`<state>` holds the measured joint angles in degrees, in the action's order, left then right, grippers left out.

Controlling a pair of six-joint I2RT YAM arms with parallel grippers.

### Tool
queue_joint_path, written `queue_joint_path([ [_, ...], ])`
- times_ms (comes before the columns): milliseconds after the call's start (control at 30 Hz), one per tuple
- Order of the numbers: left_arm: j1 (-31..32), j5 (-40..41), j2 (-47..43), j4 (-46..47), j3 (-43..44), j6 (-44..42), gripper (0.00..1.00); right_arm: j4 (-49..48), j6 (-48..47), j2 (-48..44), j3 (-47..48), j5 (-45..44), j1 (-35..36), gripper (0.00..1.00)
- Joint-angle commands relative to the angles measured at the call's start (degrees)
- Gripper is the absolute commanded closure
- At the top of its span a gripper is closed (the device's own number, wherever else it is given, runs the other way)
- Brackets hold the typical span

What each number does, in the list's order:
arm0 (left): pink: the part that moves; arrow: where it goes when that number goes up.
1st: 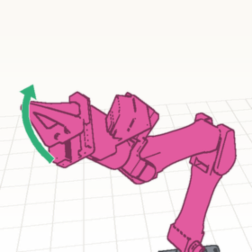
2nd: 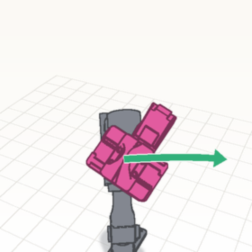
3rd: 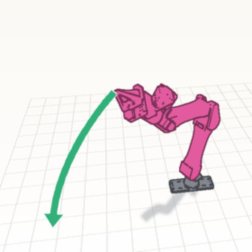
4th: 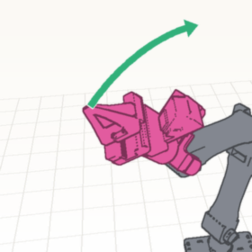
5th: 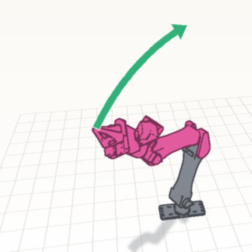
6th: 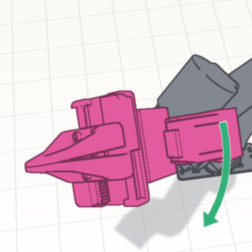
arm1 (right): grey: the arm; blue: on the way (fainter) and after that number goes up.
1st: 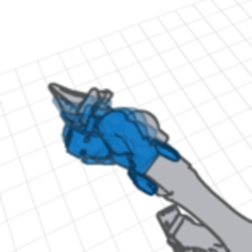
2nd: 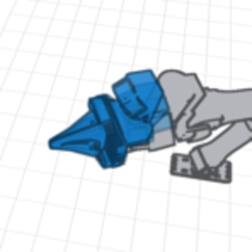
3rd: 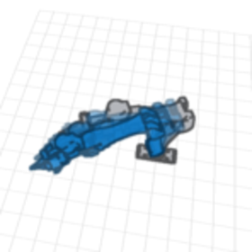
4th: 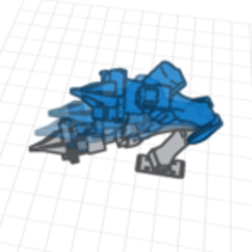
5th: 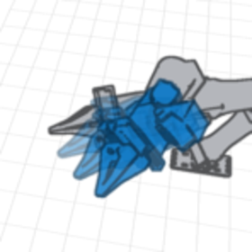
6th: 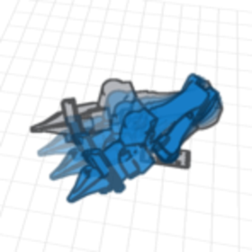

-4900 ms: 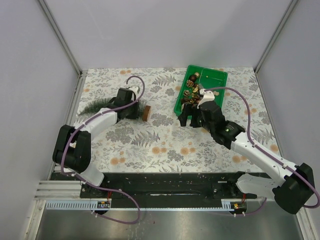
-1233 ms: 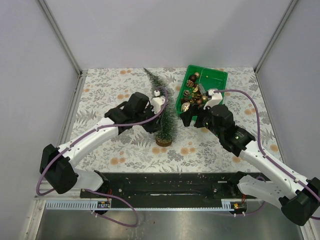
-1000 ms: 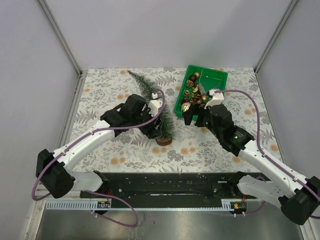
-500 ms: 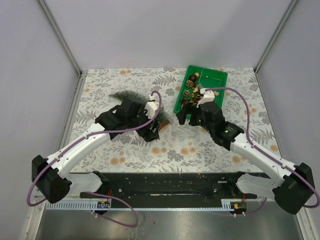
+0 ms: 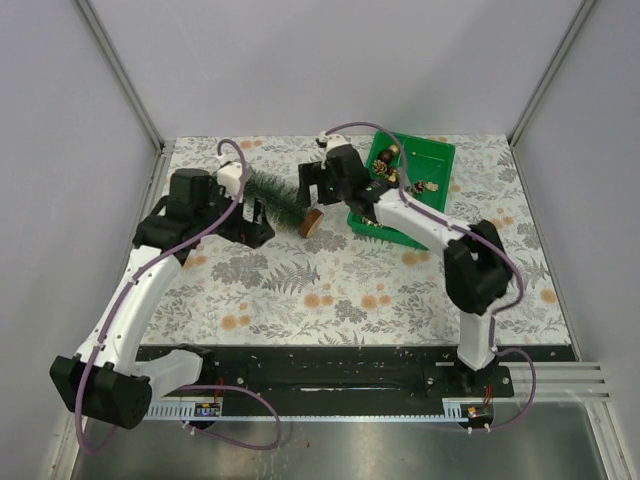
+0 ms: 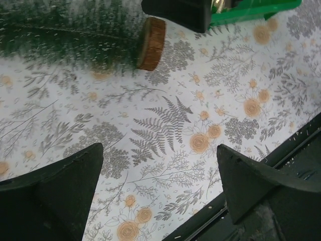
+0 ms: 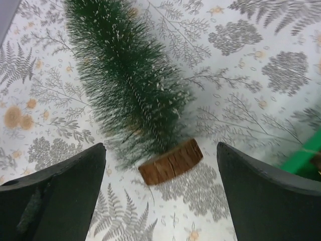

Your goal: Decorate the small christmas tree

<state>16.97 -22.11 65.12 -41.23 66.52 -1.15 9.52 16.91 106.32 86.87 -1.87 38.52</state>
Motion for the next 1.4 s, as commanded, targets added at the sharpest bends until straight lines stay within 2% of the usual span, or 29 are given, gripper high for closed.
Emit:
queue_joint_path([
  [0,-6.06,-6.02,-2.46,-1.92,1.68,0.54,0.01,3.84,-3.90,10.91,11.11,5.29,0.32,0.01],
  [200,-10.99,-7.95,-2.37,-4.38,2.12,-1.05,0.01,-2.30,-1.17,12.77,7.88,8.10,0.32,0.01],
  [233,-11.17,-7.69,-2.37,-4.30,2.21,-1.05,0.01,-2.57,-1.09,12.59,7.01,8.28,0.32,0.04],
  [300,-11.26,-6.73,-2.11,-4.29,1.95,-0.79,0.01,-3.27,-0.21,11.46,5.07,9.42,0.33,0.16],
  [433,-11.35,-4.27,-1.49,-4.03,1.68,-0.70,0.01,-7.57,2.69,6.72,-4.39,10.66,0.33,0.53],
  [500,-11.43,-2.68,-1.84,-3.59,1.07,-0.79,0.01,-8.90,4.00,3.03,-10.20,9.70,0.50,0.56],
  [533,-11.43,-2.15,-2.19,-3.42,0.81,-0.96,0.01,-11.69,4.53,0.66,-13.45,9.00,0.59,0.56],
  [700,-11.43,-2.50,-4.04,-3.42,-0.16,-0.17,0.02,-13.91,8.05,-12.16,-28.92,4.95,1.29,0.57],
  [933,-11.43,-4.17,-5.71,-3.68,0.63,0.62,0.03,-4.70,13.76,-28.43,-44.14,-4.18,3.49,0.56],
  [1000,-11.43,-4.96,-5.88,-3.94,0.89,0.36,0.03,-2.06,15.69,-32.30,-47.30,-5.33,3.40,0.51],
  [1033,-11.43,-5.48,-5.97,-4.20,1.06,0.27,0.03,-1.35,16.40,-33.28,-48.36,-5.51,3.49,0.44],
  [1167,-11.43,-6.02,-5.97,-4.91,1.33,-0.43,0.03,1.55,16.24,-37.32,-47.59,-8.49,3.40,0.32],
  [1367,-11.52,-5.49,-5.36,-6.93,2.30,-1.14,0.01,7.00,4.91,-37.86,-31.70,-13.16,3.49,0.11],
])
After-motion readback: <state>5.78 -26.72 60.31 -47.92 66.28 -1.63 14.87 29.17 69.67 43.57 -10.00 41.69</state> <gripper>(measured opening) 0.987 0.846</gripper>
